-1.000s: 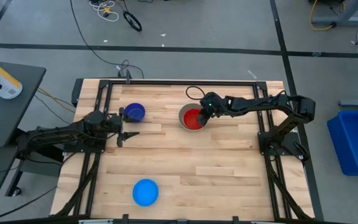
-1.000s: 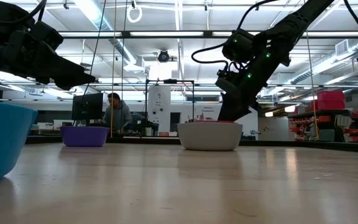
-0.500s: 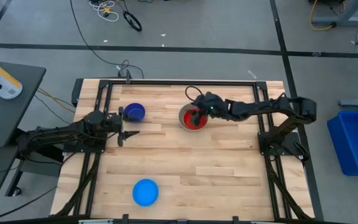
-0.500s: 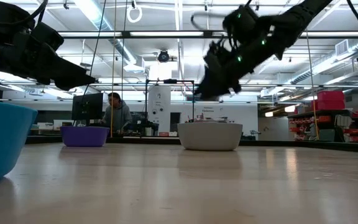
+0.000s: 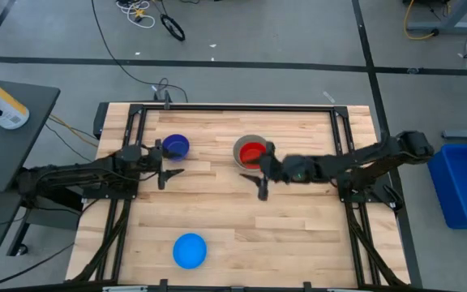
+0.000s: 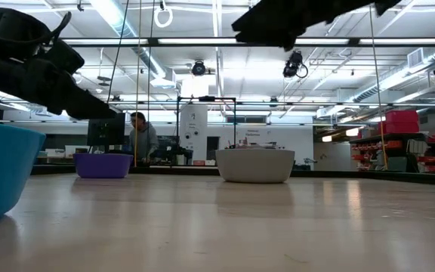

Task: Nest bowls inside each other
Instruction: Stack the dark blue bowl on top of the red bowl

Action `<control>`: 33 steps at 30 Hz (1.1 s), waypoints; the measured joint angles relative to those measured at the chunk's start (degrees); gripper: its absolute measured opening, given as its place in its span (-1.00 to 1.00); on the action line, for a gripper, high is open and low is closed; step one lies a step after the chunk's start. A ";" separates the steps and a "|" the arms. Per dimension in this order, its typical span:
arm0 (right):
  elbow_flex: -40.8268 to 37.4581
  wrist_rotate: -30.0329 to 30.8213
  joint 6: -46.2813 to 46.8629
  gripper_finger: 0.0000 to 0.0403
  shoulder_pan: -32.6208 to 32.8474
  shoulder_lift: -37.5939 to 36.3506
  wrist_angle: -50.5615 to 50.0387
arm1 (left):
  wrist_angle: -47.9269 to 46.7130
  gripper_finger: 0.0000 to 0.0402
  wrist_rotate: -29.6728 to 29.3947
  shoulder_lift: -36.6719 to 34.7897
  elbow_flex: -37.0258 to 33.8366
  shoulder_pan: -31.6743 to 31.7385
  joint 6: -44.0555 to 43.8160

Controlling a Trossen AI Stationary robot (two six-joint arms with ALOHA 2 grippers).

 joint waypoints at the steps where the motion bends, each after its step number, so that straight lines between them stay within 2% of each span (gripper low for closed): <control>1: 0.00 2.00 -0.02 -0.07 1.81 -0.44 -0.92 | 0.22 0.42 -0.04 0.33 0.00 0.00 0.00; 7: 0.00 13.98 2.82 -0.14 10.00 -1.55 -6.45 | 0.51 0.42 -2.39 0.81 0.00 0.00 -1.32; 11: -0.01 21.90 8.85 -0.16 13.88 -1.55 -13.01 | -0.98 0.42 -6.06 1.28 0.00 0.00 -3.38; 16: -0.02 27.57 16.96 -0.11 17.15 -1.55 -18.65 | -1.24 0.42 -7.17 5.12 0.00 0.00 -6.15; 23: -0.02 31.55 21.25 0.01 19.88 -1.55 -21.47 | -0.44 0.42 -11.24 12.43 0.00 -0.02 -9.96; 33: -0.02 31.64 23.50 0.03 20.94 -1.55 -23.30 | 3.33 0.42 -18.97 21.51 0.00 -0.02 -10.47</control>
